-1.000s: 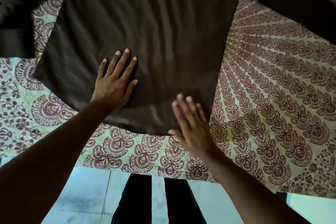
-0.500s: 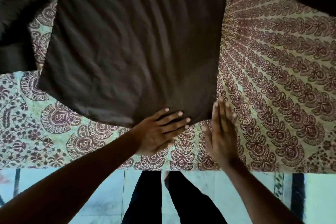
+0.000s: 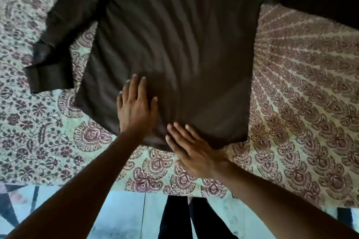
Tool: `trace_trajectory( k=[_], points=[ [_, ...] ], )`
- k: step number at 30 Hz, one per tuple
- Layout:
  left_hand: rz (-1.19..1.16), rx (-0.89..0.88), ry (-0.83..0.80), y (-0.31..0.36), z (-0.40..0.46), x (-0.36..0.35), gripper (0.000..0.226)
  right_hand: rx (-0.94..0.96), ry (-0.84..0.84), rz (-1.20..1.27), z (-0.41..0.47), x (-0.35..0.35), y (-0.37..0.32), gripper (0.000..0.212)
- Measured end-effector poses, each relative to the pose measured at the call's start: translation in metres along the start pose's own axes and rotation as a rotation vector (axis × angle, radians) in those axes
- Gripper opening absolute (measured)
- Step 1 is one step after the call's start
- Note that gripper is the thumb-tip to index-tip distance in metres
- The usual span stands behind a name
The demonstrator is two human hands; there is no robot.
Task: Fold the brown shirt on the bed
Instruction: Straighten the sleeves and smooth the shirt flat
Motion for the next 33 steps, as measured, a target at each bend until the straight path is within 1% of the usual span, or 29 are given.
trace_trajectory(
  k=[1,2,3,5,6,7,8,9,10,11,13,15,16,18,19,20,21,22,23,25,26,27,28,29,31,33],
  points=[
    [0.048,0.053,-0.043,-0.013,0.004,-0.009,0.067,0.069,0.021,0.017,0.000,0.005,0.001,0.071],
    [0.094,0.060,-0.069,-0.027,0.004,-0.015,0.072,0.079,0.072,0.027,0.007,0.013,0.010,0.068],
    [0.141,0.032,-0.081,-0.038,0.000,-0.019,0.075,0.019,0.137,0.014,0.019,0.022,0.027,0.067],
    [0.189,-0.022,-0.082,-0.055,-0.011,-0.017,0.076,-0.246,0.236,-0.085,0.052,0.043,0.081,0.072],
    [0.192,-0.028,-0.073,-0.061,-0.018,-0.015,0.077,-0.408,0.231,-0.139,0.068,0.050,0.112,0.077],
    [0.185,-0.022,-0.066,-0.066,-0.022,-0.013,0.077,-0.556,0.192,-0.166,0.082,0.052,0.138,0.083],
    [0.173,-0.016,-0.058,-0.069,-0.025,-0.010,0.076,-0.660,0.144,-0.168,0.093,0.050,0.153,0.089],
    [0.166,-0.015,-0.049,-0.071,-0.027,-0.007,0.074,-0.704,0.102,-0.154,0.101,0.044,0.156,0.094],
    [0.160,-0.019,-0.045,-0.072,-0.027,-0.004,0.071,-0.683,0.070,-0.140,0.106,0.036,0.148,0.098],
    [0.146,-0.018,-0.053,-0.073,-0.026,-0.003,0.067,-0.620,0.053,-0.139,0.106,0.028,0.131,0.099],
    [0.108,0.025,-0.073,-0.072,-0.017,-0.001,0.062,-0.408,0.042,-0.112,0.095,0.018,0.081,0.097],
    [0.075,0.071,-0.054,-0.068,0.001,0.002,0.059,-0.171,-0.025,-0.056,0.077,0.011,0.035,0.092],
    [0.062,0.068,-0.043,-0.064,0.010,0.003,0.058,-0.062,-0.068,-0.031,0.069,0.008,0.019,0.090],
    [0.049,-0.013,-0.024,-0.054,0.038,0.002,0.056,0.134,-0.076,0.032,0.065,0.009,0.015,0.082],
    [0.043,-0.071,-0.022,-0.048,0.053,-0.001,0.055,0.176,-0.031,0.048,0.071,0.013,0.025,0.080],
    [0.044,-0.134,-0.028,-0.042,0.070,-0.005,0.056,0.151,0.046,0.032,0.083,0.018,0.043,0.078],
    [0.051,-0.193,-0.035,-0.036,0.085,-0.009,0.057,0.045,0.142,-0.006,0.098,0.027,0.068,0.078],
    [0.062,-0.234,-0.040,-0.032,0.100,-0.017,0.059,-0.113,0.213,-0.051,0.116,0.035,0.102,0.078],
    [0.077,-0.253,-0.041,-0.030,0.113,-0.023,0.061,-0.280,0.235,-0.097,0.133,0.041,0.136,0.080],
    [0.105,-0.224,-0.019,-0.035,0.127,-0.031,0.063,-0.555,0.136,-0.135,0.159,0.045,0.188,0.089],
    [0.117,-0.181,0.000,-0.040,0.131,-0.032,0.065,-0.635,0.070,-0.138,0.165,0.042,0.199,0.096],
    [0.131,-0.137,0.014,-0.047,0.132,-0.032,0.066,-0.649,0.024,-0.144,0.170,0.038,0.200,0.103],
    [0.151,-0.105,0.020,-0.053,0.131,-0.031,0.067,-0.591,-0.004,-0.152,0.171,0.035,0.190,0.109],
    [0.172,-0.093,0.019,-0.059,0.128,-0.028,0.067,-0.471,-0.018,-0.152,0.169,0.033,0.171,0.112],
    [0.204,-0.089,0.006,-0.064,0.122,-0.021,0.067,-0.165,-0.075,-0.106,0.154,0.030,0.121,0.113],
    [0.210,-0.059,-0.003,-0.066,0.126,-0.016,0.065,0.083,-0.170,-0.039,0.135,0.028,0.087,0.109]
  ],
)
Point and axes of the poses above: each hand's wrist, its own z-axis towards the middle knuckle, its own x-axis out of the back of the hand, y = z × x, the point moved 6 cm from there along z, towards the middle knuckle, and after that the axes turned 11 degrees about y, right-handed, at the moved point
